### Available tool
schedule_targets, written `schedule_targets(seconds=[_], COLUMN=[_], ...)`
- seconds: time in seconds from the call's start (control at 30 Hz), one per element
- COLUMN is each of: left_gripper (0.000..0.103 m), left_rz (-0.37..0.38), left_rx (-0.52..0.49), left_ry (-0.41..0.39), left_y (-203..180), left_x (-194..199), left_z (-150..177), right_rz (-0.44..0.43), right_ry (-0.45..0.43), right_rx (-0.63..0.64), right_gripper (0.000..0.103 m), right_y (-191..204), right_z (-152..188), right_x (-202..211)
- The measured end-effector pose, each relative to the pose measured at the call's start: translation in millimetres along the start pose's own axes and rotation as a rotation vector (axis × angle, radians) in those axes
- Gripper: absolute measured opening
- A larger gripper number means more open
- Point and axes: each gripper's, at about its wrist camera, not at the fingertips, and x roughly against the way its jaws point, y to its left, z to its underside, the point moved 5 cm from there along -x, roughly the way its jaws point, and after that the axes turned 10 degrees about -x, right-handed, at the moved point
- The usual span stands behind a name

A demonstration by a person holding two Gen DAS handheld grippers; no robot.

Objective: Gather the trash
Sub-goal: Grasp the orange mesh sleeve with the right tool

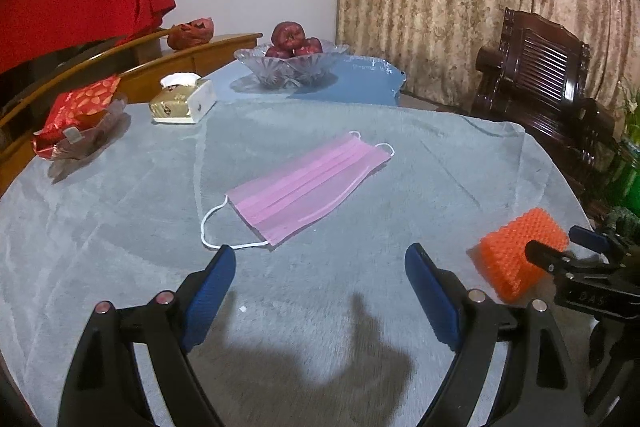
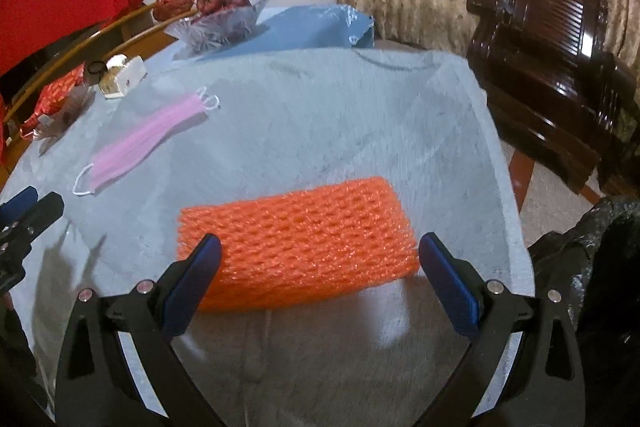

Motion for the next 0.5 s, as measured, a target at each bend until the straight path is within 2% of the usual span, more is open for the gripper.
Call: schedule_targets(seconds=[0.3,0.33,0.47,0.5], left_gripper=[0.085,0.085,0.085,0.085], left_rz=[0.010,0.010,0.013,0.013], left_rx=[0.007,0.008,0.011,0.011], left_ry=[0.008,0.008,0.013,0.013], left_y=[-1,-2,-3,-3], left_x=[-11,-11,-12,-13], left_z=[-1,-1,0,0], right_rz=[-0.009,-0.017,-0.066,-0.083], right_ry=[0.067,0.069,0.084,0.085], right_rx=[0.018,0.026,0.042,0.043], right_gripper=[0.096,0.091,0.060,0.056], right_y=[3,5,16,18], right_z=[6,7,10,10], right_x=[-13,-13,-14,-13])
